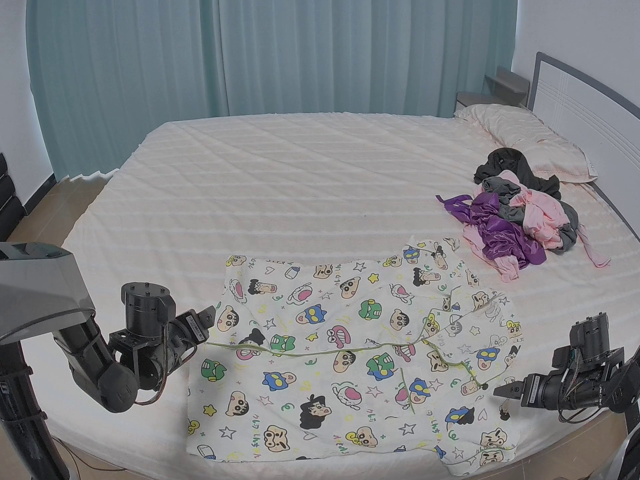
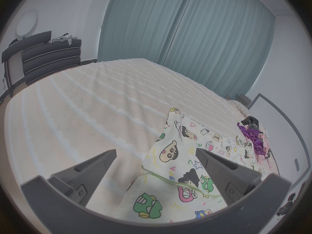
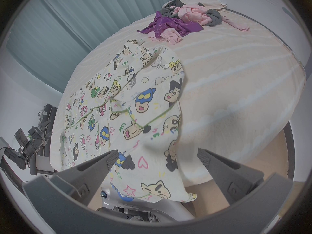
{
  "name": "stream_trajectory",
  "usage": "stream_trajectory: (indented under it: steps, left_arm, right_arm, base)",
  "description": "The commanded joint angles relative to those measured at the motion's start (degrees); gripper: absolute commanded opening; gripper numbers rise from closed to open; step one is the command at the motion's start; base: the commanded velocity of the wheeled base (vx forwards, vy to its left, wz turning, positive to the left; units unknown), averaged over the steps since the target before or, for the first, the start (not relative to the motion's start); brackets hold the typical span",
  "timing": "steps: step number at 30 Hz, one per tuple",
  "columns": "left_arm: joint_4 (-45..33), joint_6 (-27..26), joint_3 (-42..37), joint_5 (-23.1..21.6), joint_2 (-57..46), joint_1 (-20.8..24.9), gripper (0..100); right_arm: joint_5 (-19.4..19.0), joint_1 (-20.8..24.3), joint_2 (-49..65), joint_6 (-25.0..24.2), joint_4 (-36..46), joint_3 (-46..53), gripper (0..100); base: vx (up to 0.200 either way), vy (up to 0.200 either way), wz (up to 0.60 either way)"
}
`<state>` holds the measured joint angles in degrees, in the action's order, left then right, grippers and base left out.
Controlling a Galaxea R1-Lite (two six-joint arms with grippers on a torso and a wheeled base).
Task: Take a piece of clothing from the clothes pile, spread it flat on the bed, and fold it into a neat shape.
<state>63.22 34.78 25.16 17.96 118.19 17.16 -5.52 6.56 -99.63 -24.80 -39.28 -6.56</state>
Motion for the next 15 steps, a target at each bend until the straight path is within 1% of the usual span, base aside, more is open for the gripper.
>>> stream_trajectory:
  steps: [1, 6, 15]
  left_arm:
    - [0.0, 1.3, 0.5, 0.0, 1.2, 0.0, 100]
    - [0.1, 1.8, 0.6, 0.0, 1.3, 0.4, 100]
    - [0.2, 1.8, 0.3, 0.1, 1.3, 0.9, 100]
  right_arm:
    - [0.0, 0.1, 0.1, 0.0, 0.0, 0.0, 100]
    - [0.0, 0.1, -0.1, 0.0, 0.0, 0.0, 100]
    - [0.0, 0.3, 0.2, -0.3, -0.3, -0.8, 100]
  base:
    - [0.0, 0.0, 0.0]
    - [0.0, 0.0, 0.0]
    - [0.0, -0.2, 0.0]
